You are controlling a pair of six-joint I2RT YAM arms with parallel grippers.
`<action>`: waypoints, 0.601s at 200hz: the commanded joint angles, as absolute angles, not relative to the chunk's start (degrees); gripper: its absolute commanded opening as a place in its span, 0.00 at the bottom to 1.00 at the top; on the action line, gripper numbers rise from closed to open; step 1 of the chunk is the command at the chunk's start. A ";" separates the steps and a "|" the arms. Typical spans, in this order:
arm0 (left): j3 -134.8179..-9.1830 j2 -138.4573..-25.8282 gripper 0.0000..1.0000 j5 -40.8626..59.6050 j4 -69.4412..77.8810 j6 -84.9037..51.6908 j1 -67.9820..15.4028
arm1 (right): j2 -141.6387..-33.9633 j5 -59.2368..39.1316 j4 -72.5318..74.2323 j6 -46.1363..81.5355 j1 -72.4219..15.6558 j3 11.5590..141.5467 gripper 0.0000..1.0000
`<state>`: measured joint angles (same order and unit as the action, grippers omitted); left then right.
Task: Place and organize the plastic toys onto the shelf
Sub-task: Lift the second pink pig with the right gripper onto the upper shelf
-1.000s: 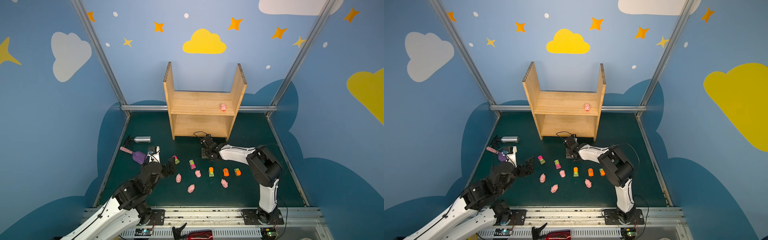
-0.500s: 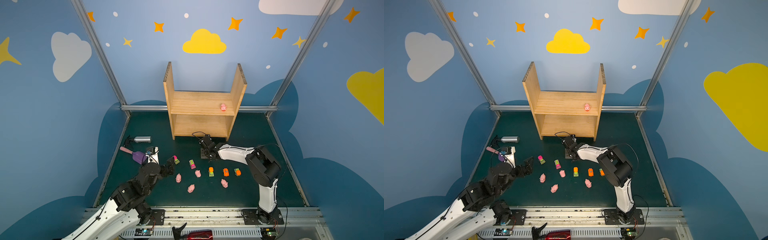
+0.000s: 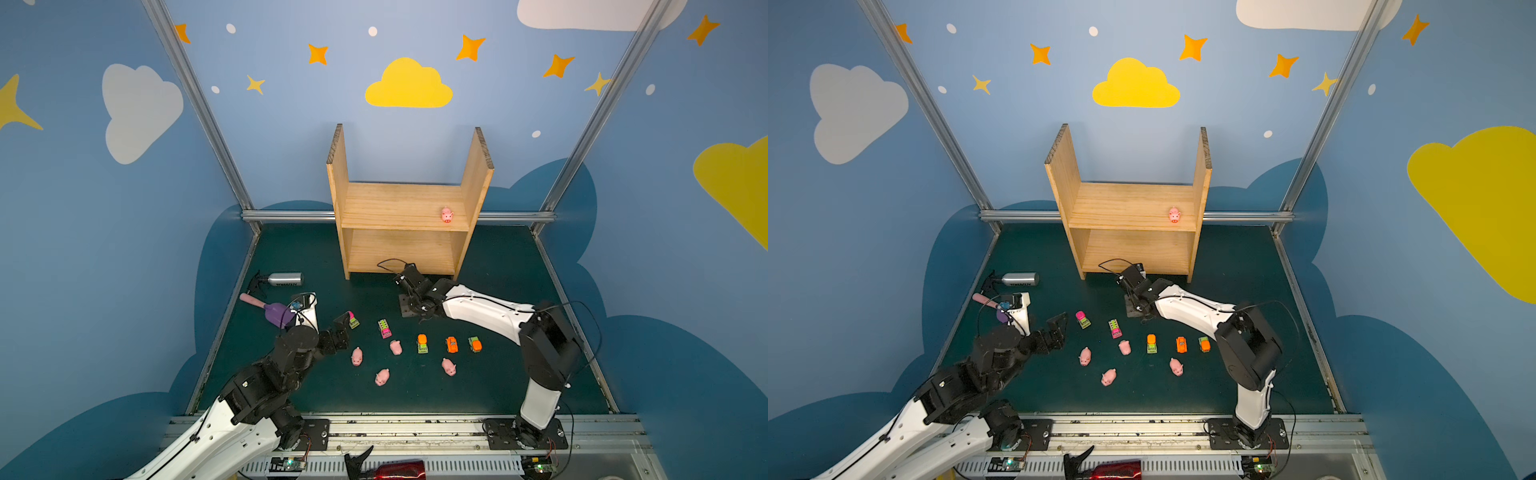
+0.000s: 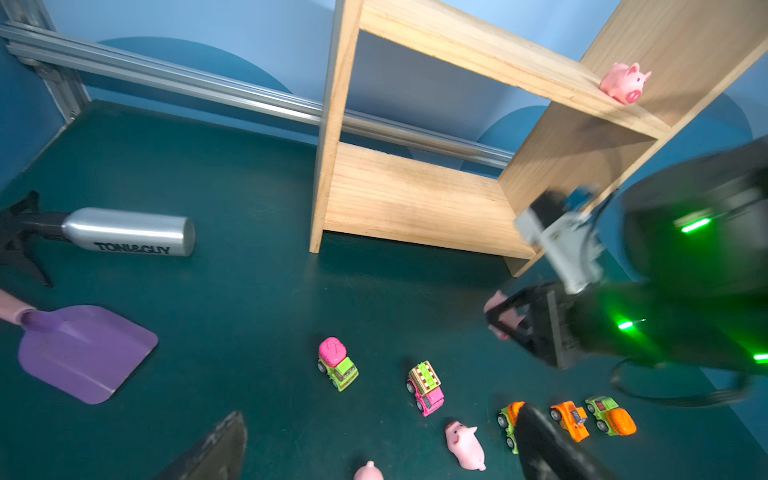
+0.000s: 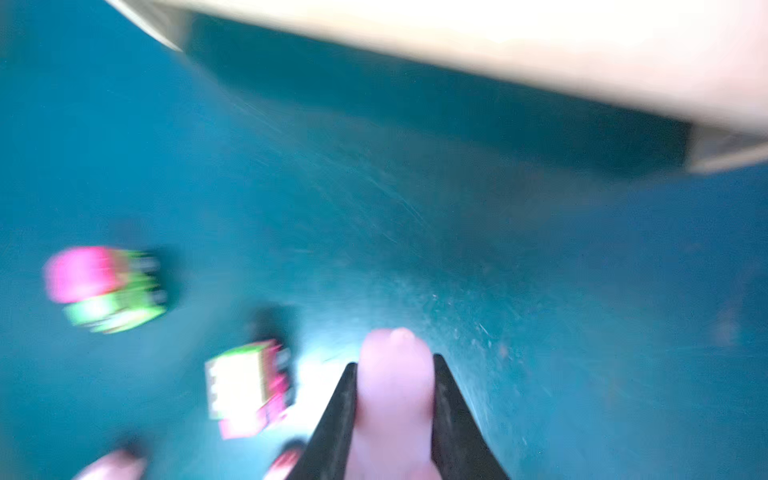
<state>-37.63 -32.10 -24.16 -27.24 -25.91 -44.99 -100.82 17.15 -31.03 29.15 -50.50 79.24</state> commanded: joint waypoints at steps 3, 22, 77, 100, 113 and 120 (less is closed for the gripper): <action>-40.43 -36.60 1.00 -21.83 -22.58 -24.87 -44.68 | -95.49 19.94 -38.95 25.27 -51.37 84.29 0.26; -43.70 -40.48 1.00 -20.25 -21.92 -24.18 -44.69 | -93.58 20.18 -41.40 21.99 -51.44 88.73 0.26; -48.65 -47.71 1.00 -18.39 -15.97 -21.00 -44.69 | -95.29 22.68 -46.70 12.39 -50.28 105.79 0.28; -50.55 -50.58 1.00 -19.42 -15.15 -19.61 -44.73 | -98.65 21.91 -47.62 9.52 -47.51 112.50 0.28; -51.27 -51.80 1.00 -19.46 -14.84 -19.03 -44.68 | -100.54 20.13 -47.65 9.06 -45.33 115.56 0.28; -51.63 -52.31 1.00 -19.42 -14.69 -18.86 -44.69 | -101.61 19.08 -47.44 8.88 -44.11 116.89 0.28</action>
